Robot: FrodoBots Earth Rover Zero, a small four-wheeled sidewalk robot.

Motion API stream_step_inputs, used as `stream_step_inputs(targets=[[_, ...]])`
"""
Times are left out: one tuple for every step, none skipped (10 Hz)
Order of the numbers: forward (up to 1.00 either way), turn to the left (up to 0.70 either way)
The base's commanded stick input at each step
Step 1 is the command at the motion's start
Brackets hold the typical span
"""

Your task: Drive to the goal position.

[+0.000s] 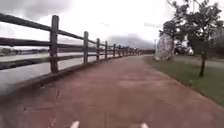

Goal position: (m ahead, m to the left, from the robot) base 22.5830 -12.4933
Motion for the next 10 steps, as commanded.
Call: stream_step_inputs(targets=[[1.00, -0.25], [1.00, -0.27], [1.00, -0.27], [1.00, -0.27], [1.00, -0.27], [1.00, -0.27], [1.00, -0.27], [1.00, -0.27], [1.00, -0.27], [1.00, -0.24]])
